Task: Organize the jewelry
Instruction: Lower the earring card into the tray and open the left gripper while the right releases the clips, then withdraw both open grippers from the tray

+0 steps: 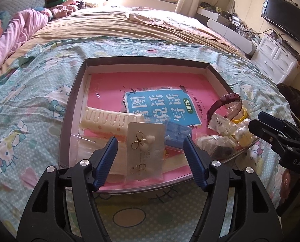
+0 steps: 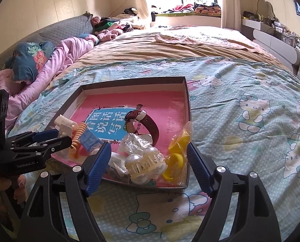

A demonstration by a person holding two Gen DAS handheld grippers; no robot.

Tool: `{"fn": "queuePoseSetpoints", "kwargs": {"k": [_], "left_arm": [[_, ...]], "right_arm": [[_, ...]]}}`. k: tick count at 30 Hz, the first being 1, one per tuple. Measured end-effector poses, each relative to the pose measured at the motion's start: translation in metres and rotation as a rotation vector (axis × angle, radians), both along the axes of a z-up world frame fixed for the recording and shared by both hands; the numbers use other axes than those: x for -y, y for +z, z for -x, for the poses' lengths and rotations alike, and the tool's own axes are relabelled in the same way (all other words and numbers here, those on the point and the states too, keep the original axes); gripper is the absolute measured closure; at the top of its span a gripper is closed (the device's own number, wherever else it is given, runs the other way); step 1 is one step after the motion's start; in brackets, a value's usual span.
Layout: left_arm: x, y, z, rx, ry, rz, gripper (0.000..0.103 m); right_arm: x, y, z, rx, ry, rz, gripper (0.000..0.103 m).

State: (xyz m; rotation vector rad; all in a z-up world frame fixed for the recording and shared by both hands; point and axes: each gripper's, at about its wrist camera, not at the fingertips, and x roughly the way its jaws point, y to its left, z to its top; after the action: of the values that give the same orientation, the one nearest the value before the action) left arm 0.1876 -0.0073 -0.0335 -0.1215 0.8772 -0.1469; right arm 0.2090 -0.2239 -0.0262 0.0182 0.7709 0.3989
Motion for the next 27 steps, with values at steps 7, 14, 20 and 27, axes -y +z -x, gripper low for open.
{"fn": "queuePoseSetpoints", "kwargs": {"k": [7, 14, 20, 27], "left_arm": [[0.002, 0.010, 0.008, 0.018, -0.006, 0.015, 0.027], [0.004, 0.025, 0.017, 0.053, 0.006, 0.005, 0.011], [0.002, 0.036, 0.027, 0.072, 0.025, 0.007, 0.010], [0.000, 0.047, 0.047, 0.099, 0.040, -0.012, 0.010]], "right_arm": [[0.005, 0.007, 0.004, 0.012, -0.008, -0.004, 0.022], [0.013, 0.019, 0.012, 0.030, -0.019, -0.026, 0.015], [0.017, 0.029, 0.023, 0.048, -0.019, -0.031, 0.014], [0.014, 0.040, 0.045, 0.069, 0.009, -0.038, 0.007]]}}
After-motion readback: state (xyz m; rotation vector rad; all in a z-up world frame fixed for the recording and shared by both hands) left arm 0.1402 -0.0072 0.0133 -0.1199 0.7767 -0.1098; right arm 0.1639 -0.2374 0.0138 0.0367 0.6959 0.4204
